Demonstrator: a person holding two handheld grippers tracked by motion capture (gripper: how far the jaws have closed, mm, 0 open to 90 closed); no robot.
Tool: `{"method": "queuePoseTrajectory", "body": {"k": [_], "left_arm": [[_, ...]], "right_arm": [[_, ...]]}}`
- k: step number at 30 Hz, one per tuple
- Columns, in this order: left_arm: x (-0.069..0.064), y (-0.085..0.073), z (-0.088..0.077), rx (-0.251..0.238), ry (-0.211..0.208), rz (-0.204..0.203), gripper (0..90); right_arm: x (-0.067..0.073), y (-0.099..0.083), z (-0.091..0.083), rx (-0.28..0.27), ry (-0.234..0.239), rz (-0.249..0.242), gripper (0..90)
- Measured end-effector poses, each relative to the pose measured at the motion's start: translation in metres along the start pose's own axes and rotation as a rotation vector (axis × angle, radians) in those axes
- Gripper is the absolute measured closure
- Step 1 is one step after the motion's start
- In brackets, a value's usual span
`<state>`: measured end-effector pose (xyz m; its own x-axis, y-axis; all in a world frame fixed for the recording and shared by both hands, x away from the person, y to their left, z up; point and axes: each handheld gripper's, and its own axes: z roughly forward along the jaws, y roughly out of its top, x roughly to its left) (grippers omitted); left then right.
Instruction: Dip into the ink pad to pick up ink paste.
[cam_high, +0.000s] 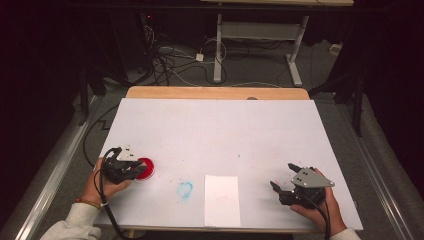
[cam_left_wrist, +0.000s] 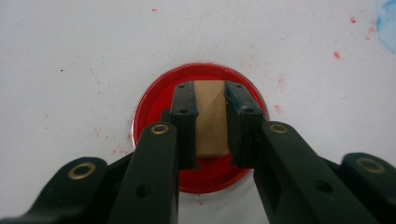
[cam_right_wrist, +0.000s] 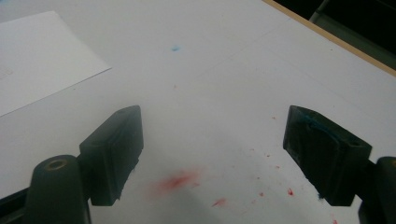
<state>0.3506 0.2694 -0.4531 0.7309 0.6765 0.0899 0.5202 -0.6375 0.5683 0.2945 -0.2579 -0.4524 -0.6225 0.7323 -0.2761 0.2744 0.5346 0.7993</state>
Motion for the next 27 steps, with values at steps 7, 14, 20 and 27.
{"method": "queuePoseTrajectory", "body": {"k": [7,14,20,27], "left_arm": [[0.001,-0.0006,0.0018,0.004,-0.011,-0.04,74.0],[0.0049,-0.0024,0.0033,-0.006,-0.036,-0.054,74.0],[0.0022,-0.0026,0.0037,-0.005,-0.02,-0.04,74.0],[0.0006,-0.0029,0.0039,-0.007,-0.011,-0.046,74.1]], "right_arm": [[-0.0002,0.0005,-0.003,-0.022,-0.02,0.005,20.3],[-0.0048,0.0025,-0.0052,-0.044,-0.046,0.015,20.3],[-0.0051,0.0038,-0.0028,-0.052,-0.048,0.016,20.1],[-0.0069,0.0044,-0.0052,-0.069,-0.042,0.023,20.1]]}}
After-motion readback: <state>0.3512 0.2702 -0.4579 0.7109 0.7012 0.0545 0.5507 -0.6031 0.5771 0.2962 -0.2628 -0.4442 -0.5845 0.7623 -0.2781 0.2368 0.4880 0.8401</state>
